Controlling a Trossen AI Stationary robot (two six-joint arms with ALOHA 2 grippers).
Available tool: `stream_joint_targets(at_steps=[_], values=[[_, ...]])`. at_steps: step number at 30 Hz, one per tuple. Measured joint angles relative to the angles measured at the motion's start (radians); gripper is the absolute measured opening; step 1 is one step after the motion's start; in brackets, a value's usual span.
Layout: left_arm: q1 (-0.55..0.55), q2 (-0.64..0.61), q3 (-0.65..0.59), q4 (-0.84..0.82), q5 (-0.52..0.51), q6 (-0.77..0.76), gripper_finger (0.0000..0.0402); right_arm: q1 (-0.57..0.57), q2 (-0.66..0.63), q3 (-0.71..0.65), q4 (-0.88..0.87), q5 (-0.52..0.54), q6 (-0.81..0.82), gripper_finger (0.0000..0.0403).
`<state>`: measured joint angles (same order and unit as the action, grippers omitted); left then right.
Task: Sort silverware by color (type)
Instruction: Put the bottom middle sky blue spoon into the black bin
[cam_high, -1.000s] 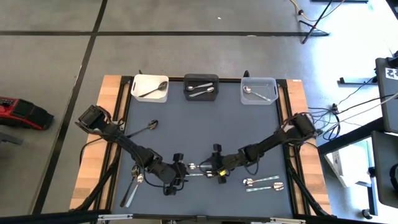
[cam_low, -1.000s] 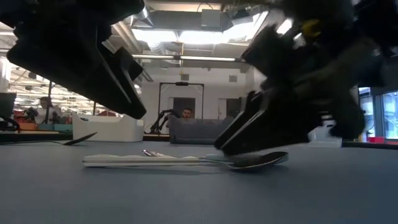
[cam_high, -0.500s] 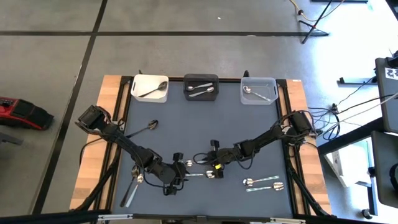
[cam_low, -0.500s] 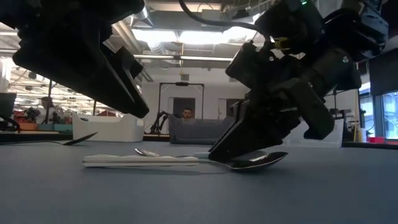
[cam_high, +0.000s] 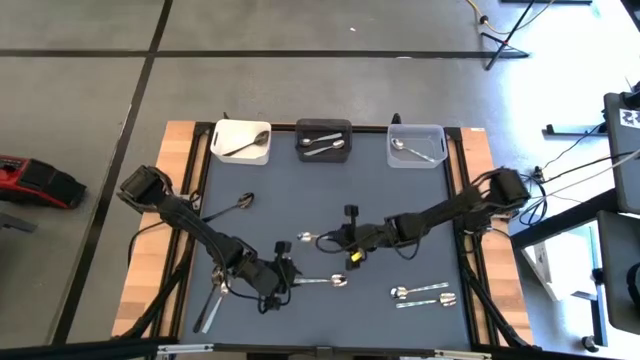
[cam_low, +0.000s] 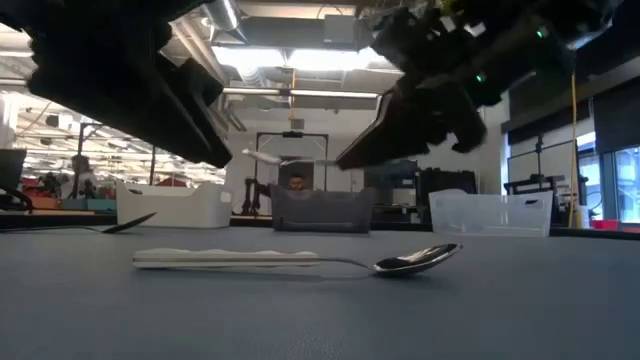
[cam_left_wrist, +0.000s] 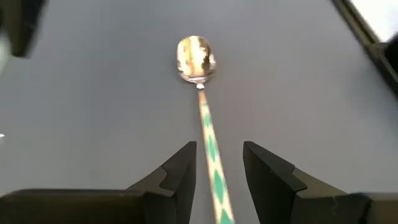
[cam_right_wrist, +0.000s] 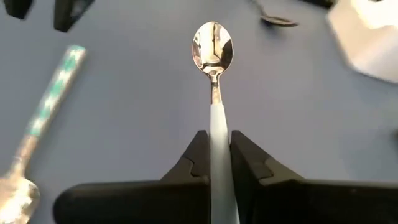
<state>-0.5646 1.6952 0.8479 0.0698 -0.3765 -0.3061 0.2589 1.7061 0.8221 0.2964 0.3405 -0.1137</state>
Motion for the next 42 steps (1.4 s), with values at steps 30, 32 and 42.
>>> stream_joint_targets(at_steps=[30, 32, 42], values=[[0.304, -0.111, -0.125, 0.030, 0.028, 0.101, 0.0126, -0.795, 0.059, 0.001, 0.385, -0.413, -0.233, 0.0028], [0.310, -0.110, -0.125, 0.031, 0.028, 0.108, 0.0126, -0.800, 0.085, 0.001, 0.444, -0.412, -0.233, 0.0032], [0.331, -0.110, -0.125, 0.032, 0.049, 0.108, 0.0126, -0.809, 0.158, 0.114, 0.301, -0.371, -0.233, 0.0135]])
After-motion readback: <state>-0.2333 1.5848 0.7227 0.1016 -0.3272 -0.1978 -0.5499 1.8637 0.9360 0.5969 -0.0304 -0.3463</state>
